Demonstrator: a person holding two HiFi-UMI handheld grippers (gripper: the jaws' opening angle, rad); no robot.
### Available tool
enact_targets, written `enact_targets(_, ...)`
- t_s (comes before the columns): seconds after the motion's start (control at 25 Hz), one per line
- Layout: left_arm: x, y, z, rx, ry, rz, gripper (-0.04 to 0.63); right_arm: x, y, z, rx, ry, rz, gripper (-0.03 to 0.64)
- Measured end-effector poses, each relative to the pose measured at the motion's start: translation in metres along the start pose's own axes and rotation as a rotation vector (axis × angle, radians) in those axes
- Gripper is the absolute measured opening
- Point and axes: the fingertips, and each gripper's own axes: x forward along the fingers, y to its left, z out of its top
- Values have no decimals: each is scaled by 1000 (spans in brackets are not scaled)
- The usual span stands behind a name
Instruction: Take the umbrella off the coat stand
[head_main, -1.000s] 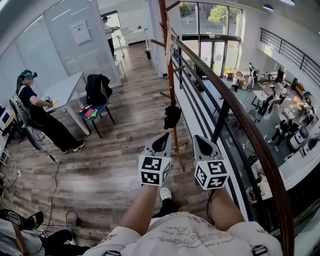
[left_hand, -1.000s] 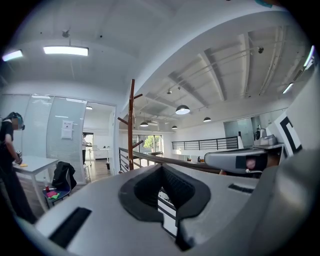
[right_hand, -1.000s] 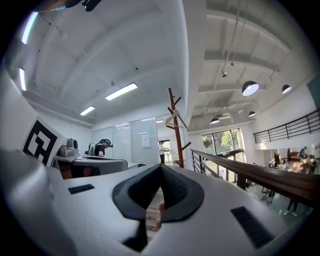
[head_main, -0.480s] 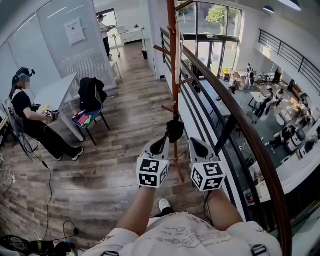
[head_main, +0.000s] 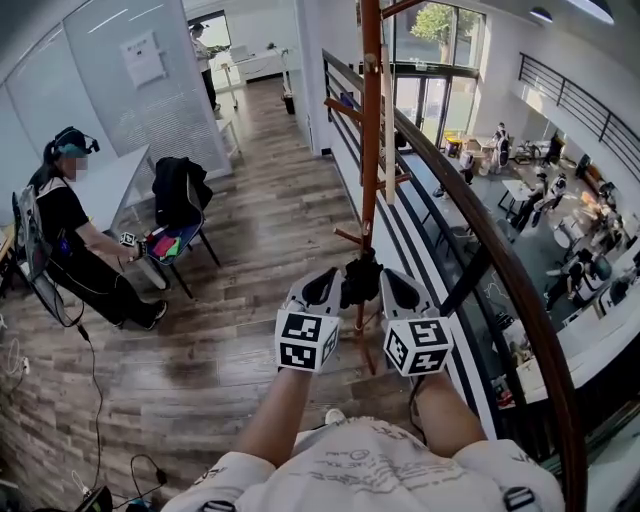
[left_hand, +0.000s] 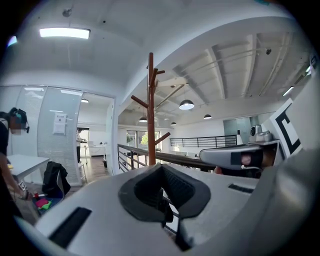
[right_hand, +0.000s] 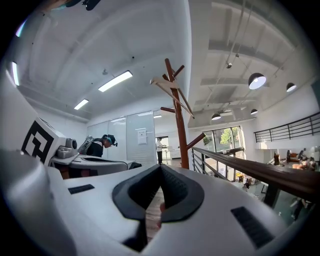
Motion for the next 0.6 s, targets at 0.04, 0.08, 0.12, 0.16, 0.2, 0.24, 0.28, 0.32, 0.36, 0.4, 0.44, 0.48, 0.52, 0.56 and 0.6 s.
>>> enact_targets(0.04,2,0,-3,-3,5,-4,-8,2,-1,-2,-1,5,-1,-8)
enact_targets(0.08,7,6,-5,-8,9,-9,-8,11,-2,-4,-4,13,-2,-8)
enact_targets(0.12,14,16,-7,-15,12,-16,-8,24,-2,-5,-7,23,-5,-8)
enact_targets(0.16,22,27,-9,-23,14,-22,-8,39,-2,-7,-10,34,-9,-8)
enact_targets(0.2,28,36,-12,-30,16,-28,-8,52,-3,-10,-12,44,-13,-8)
enact_targets(0.24,33,42,-15,-35,18,-35,-8,62,-3,-14,-16,53,-17,-8)
enact_targets(0.28,36,45,-18,-37,20,-42,-8,68,-4,-17,-22,58,-23,-8)
enact_targets(0.32,37,46,-20,-37,21,-49,-8,72,-6,-20,-32,58,-31,-8)
enact_targets(0.36,38,46,-21,-35,22,-53,-8,74,-7,-22,-44,51,-40,-8)
enact_targets(0.4,38,46,-22,-34,24,-53,-8,77,-9,-23,-57,40,-48,-8)
enact_targets(0.44,39,48,-23,-34,26,-51,-8,80,-10,-25,-70,30,-53,-8)
enact_targets(0.48,39,50,-24,-36,28,-48,-8,85,-10,-26,-82,24,-55,-8)
enact_targets(0.52,40,53,-25,-39,31,-44,-8,90,-11,-27,-93,24,-55,-8)
enact_targets(0.56,42,57,-25,-43,34,-41,-8,95,-11,-28,-99,28,-52,3)
enact_targets(0.6,44,60,-25,-46,37,-40,-8,100,-12,-30,-100,35,-50,21)
